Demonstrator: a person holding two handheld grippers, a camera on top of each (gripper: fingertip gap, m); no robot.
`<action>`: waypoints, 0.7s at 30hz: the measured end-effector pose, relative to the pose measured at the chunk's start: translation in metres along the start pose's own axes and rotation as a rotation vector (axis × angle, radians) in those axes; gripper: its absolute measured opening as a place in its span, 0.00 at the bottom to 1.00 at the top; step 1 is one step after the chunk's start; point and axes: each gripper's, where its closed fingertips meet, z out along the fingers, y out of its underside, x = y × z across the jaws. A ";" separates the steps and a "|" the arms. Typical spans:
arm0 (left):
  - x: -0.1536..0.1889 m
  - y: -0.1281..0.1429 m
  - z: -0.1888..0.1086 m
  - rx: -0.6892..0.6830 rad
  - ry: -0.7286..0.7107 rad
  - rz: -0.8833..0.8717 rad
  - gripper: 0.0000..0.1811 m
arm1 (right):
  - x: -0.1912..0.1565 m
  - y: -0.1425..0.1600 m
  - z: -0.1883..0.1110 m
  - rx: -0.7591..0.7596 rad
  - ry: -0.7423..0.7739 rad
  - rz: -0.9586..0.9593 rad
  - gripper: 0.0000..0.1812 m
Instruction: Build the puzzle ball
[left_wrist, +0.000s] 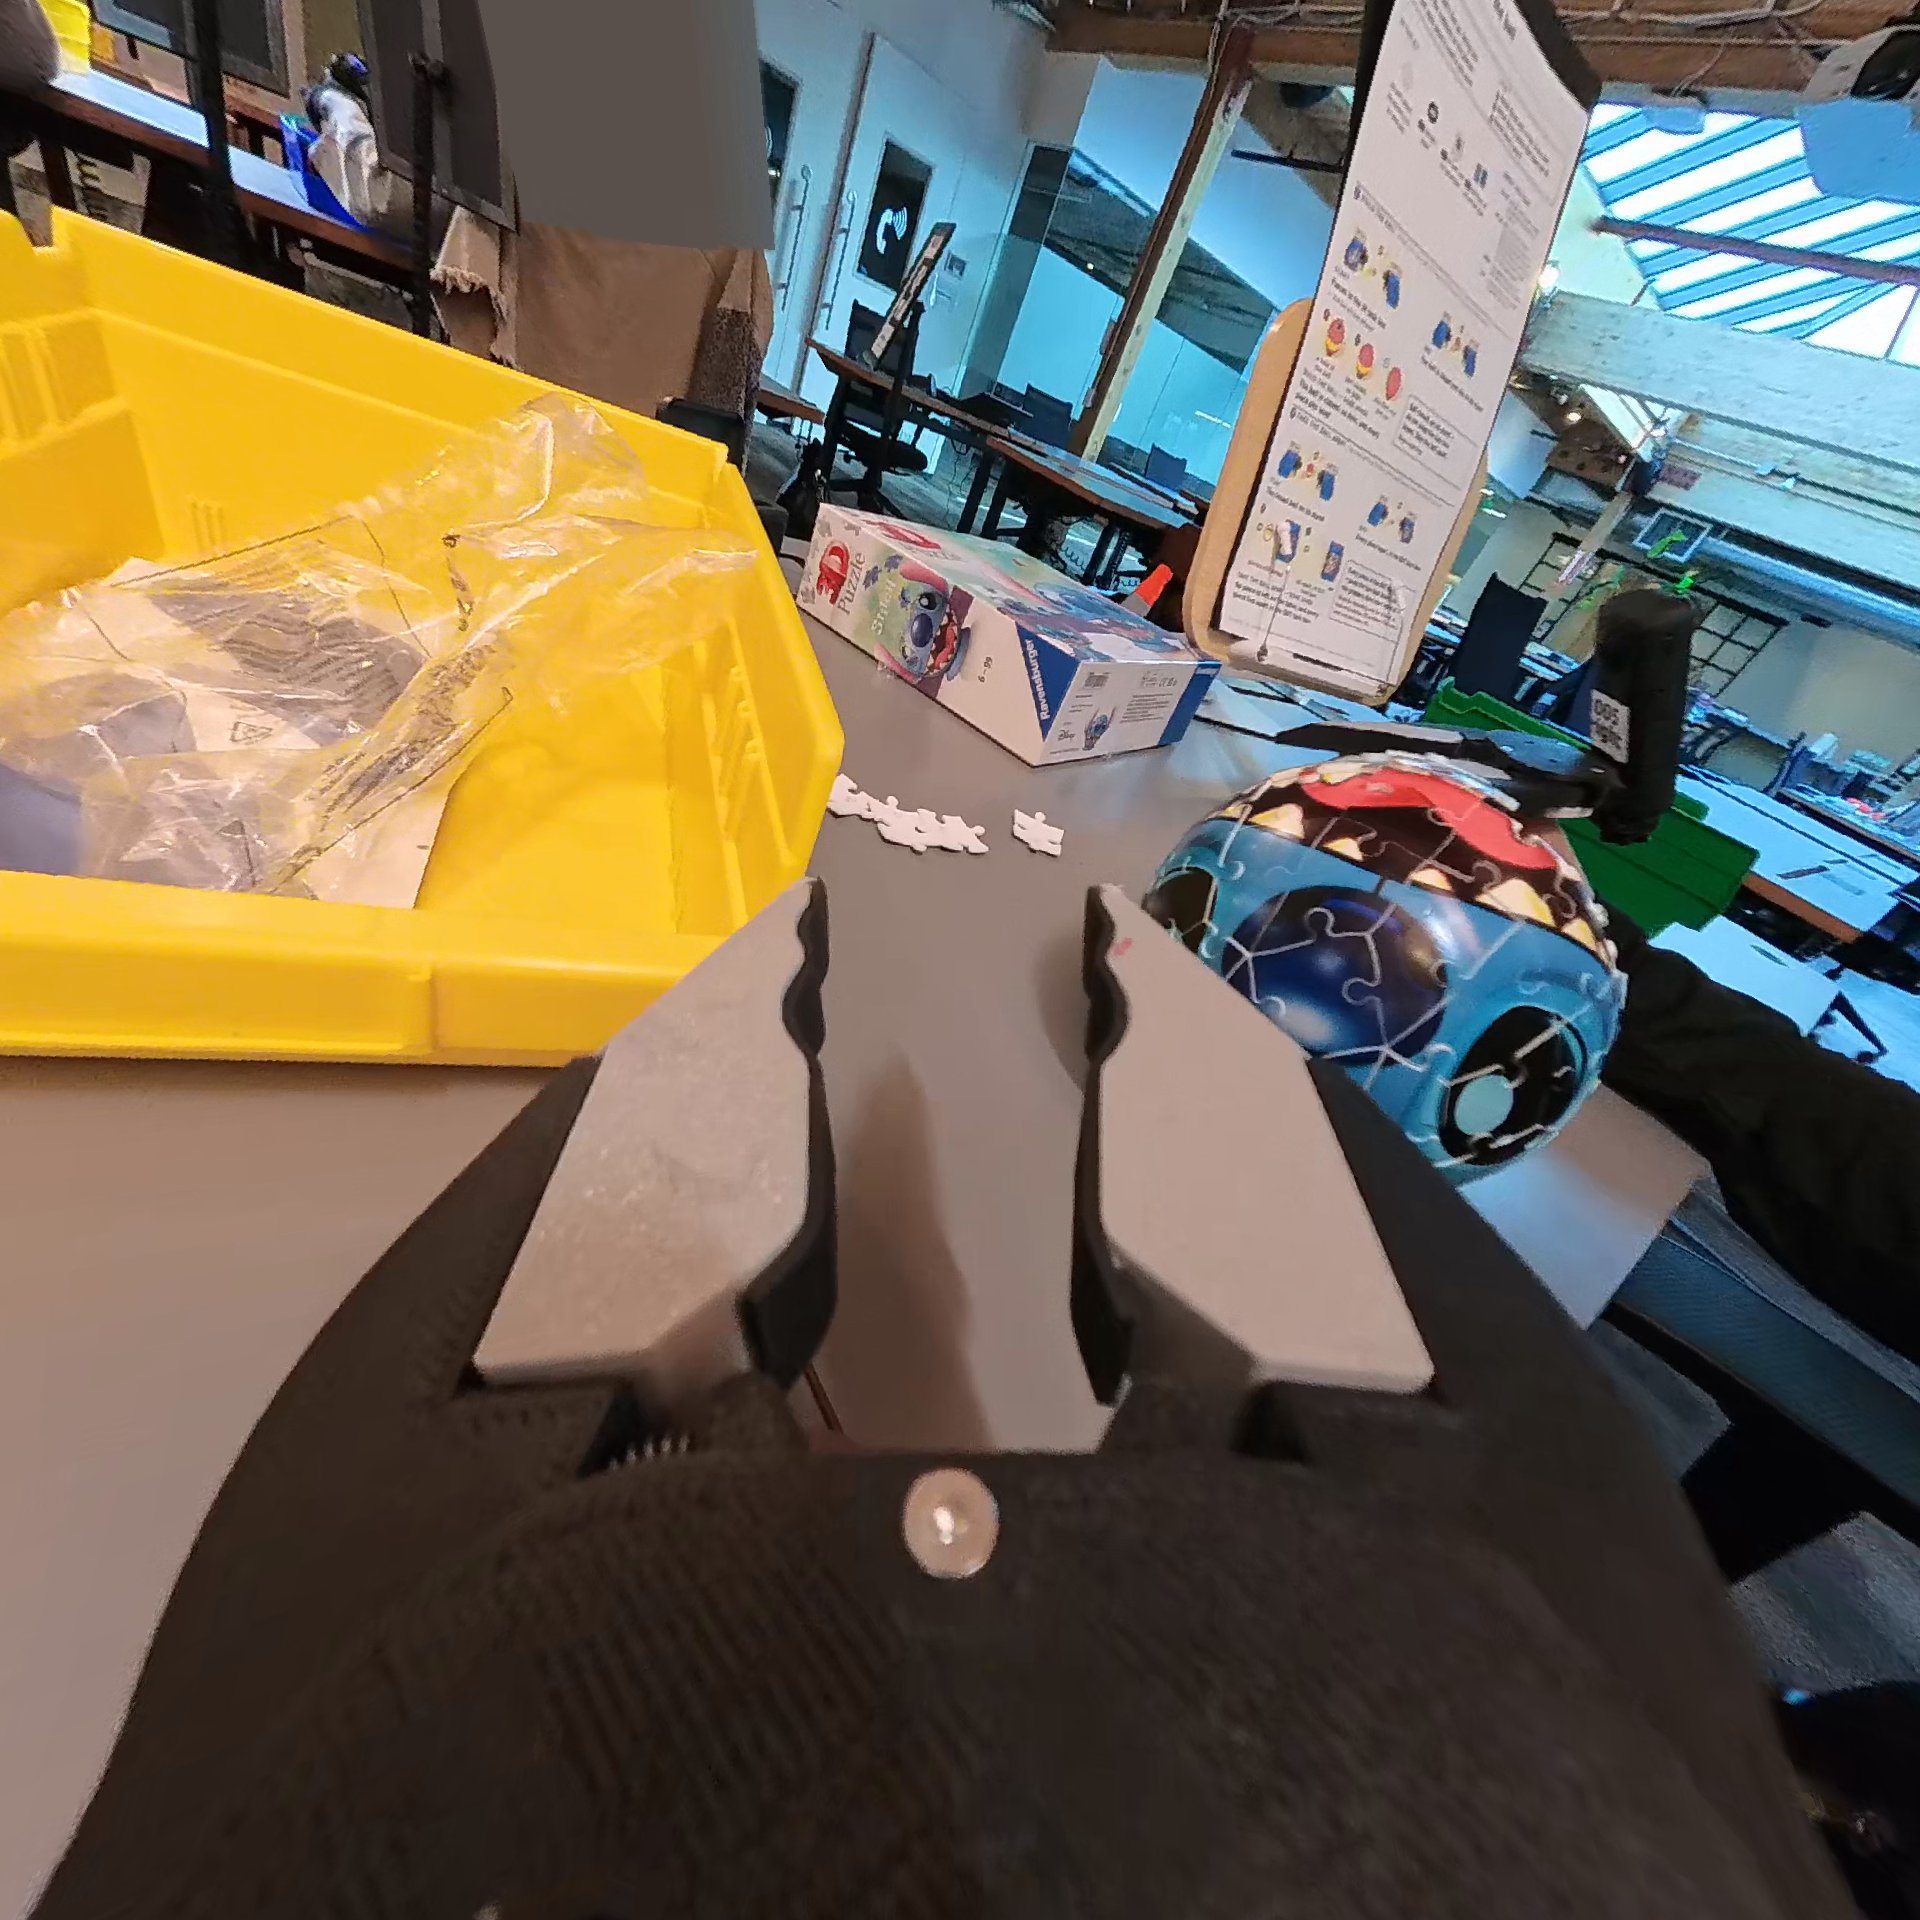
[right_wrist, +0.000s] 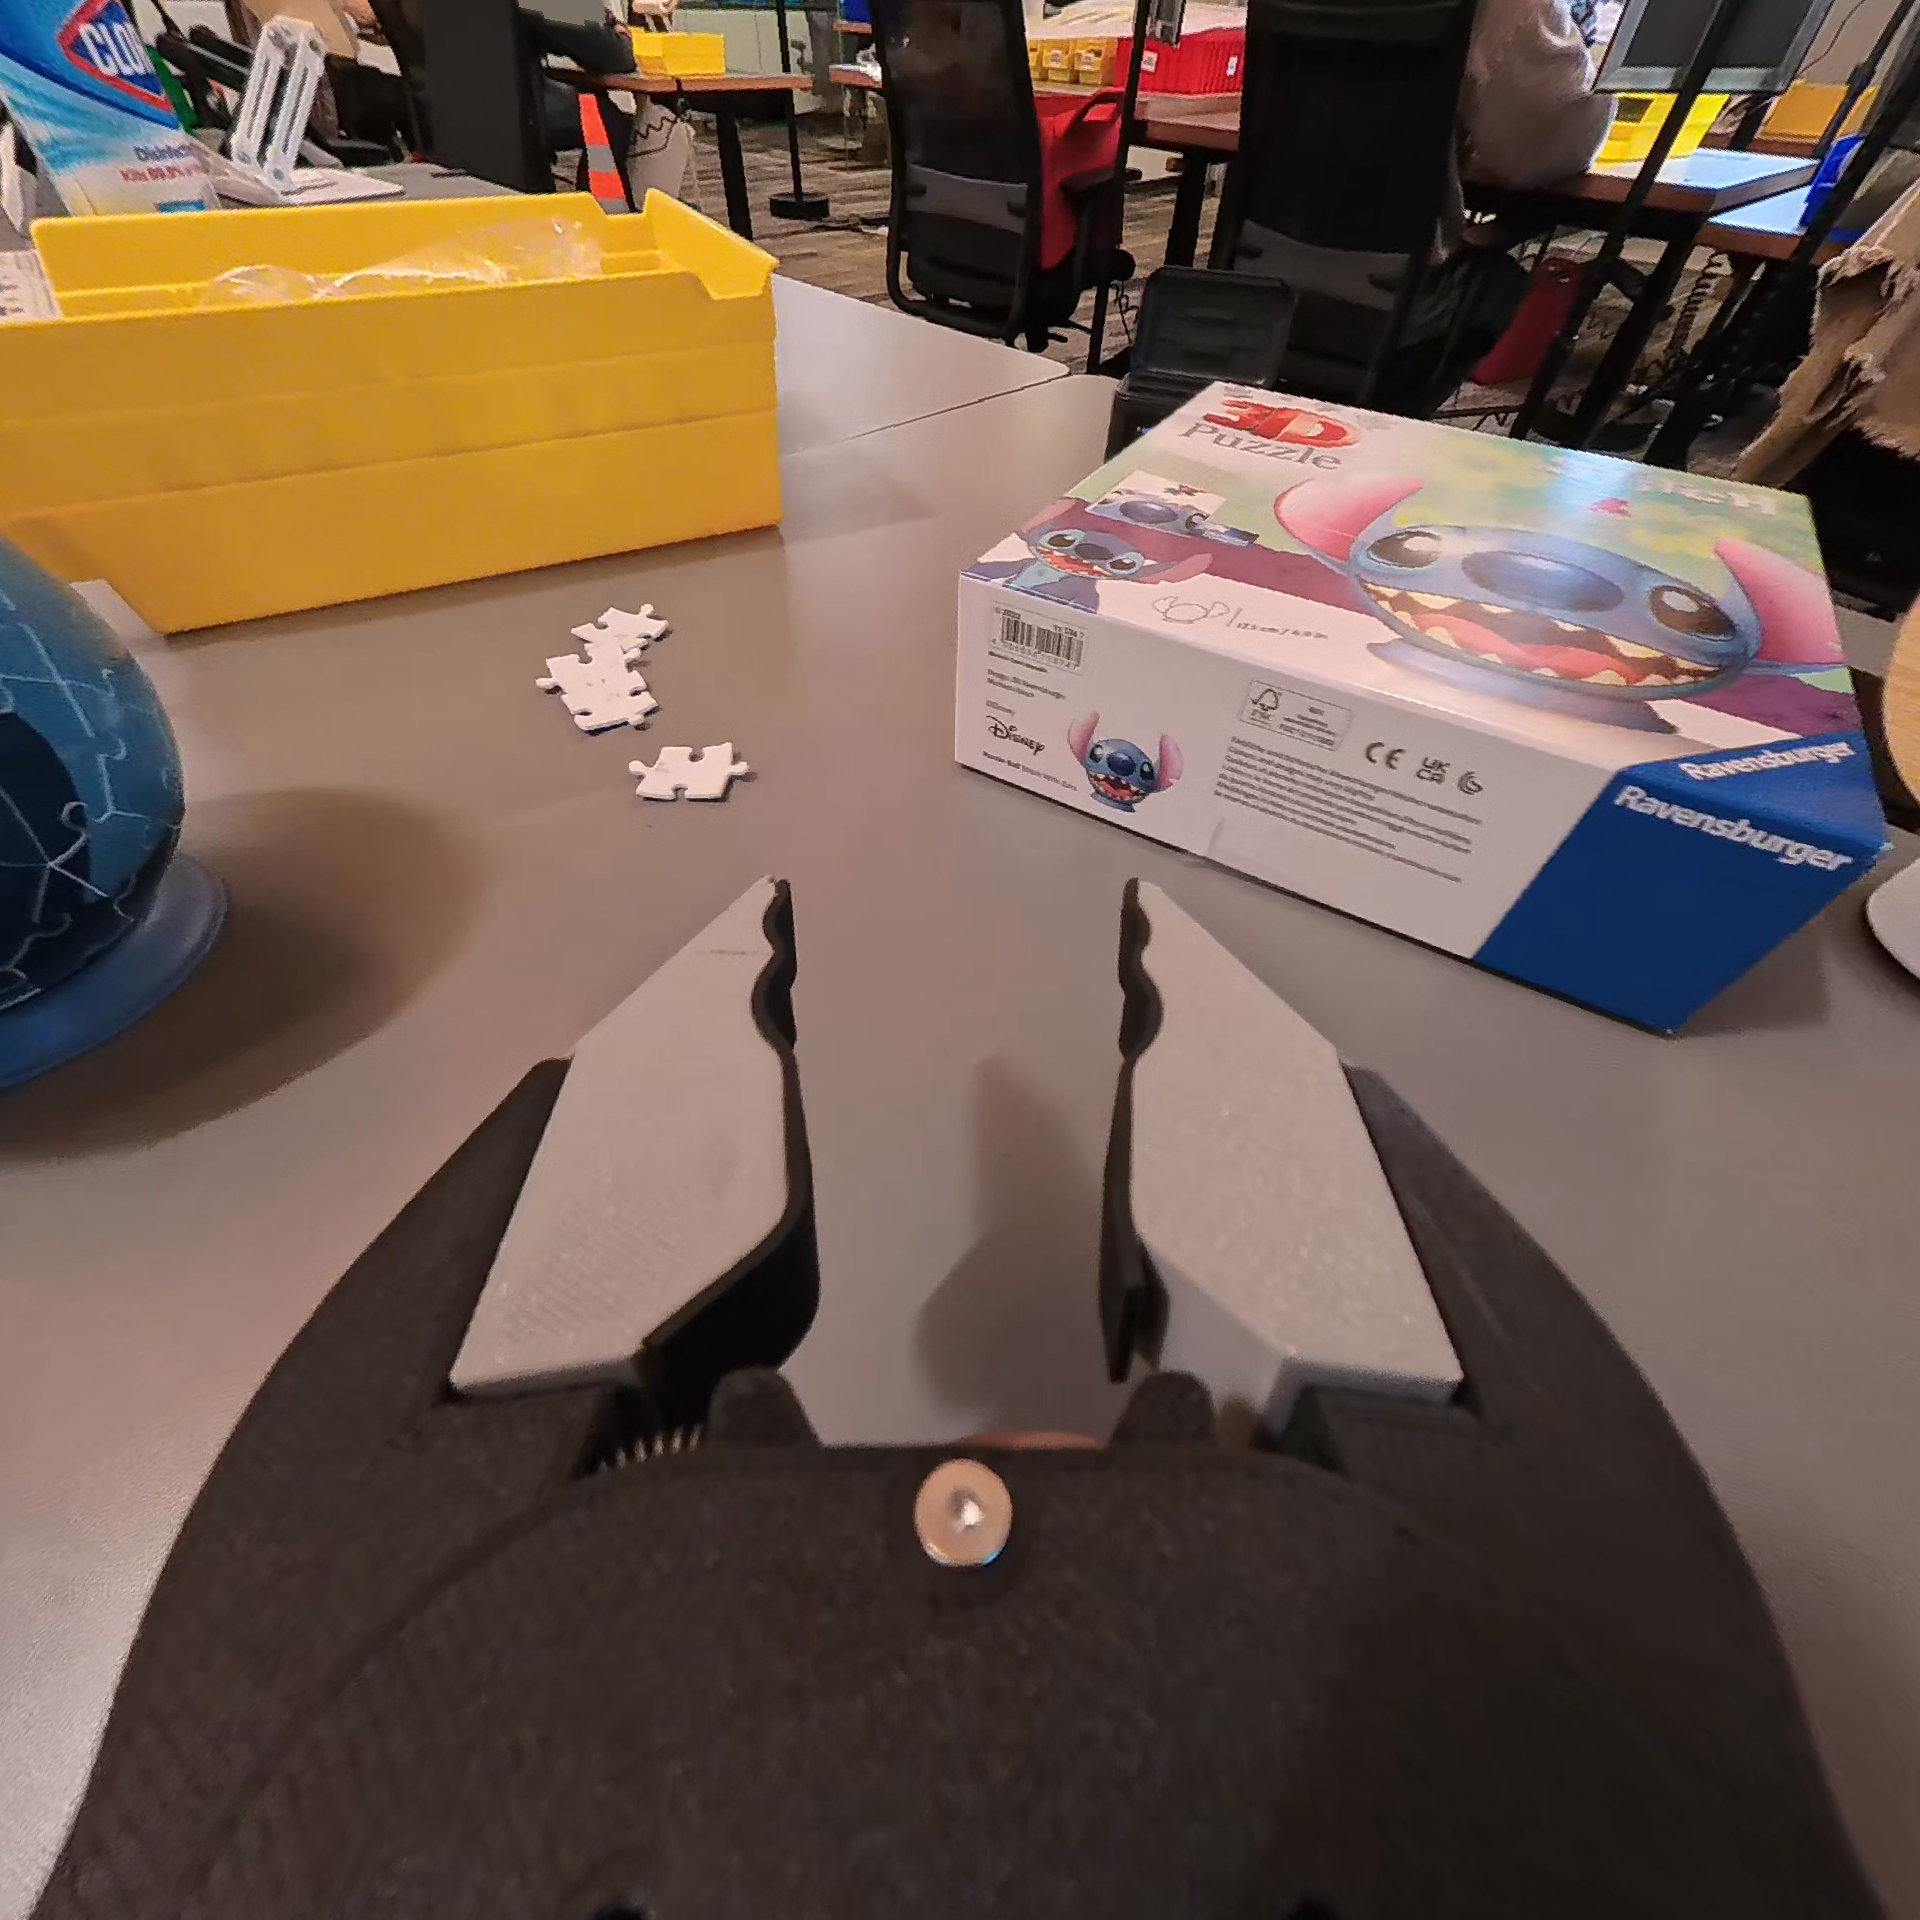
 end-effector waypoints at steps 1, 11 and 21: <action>0.000 -0.001 0.000 0.005 -0.002 0.003 0.25 | -0.001 0.000 0.001 -0.002 -0.003 -0.003 0.33; -0.002 0.000 0.000 0.003 -0.007 -0.015 0.26 | -0.014 -0.001 0.007 -0.008 -0.036 -0.014 0.32; -0.001 -0.003 -0.002 0.022 -0.019 0.009 0.25 | -0.040 0.000 0.016 -0.038 -0.104 -0.050 0.32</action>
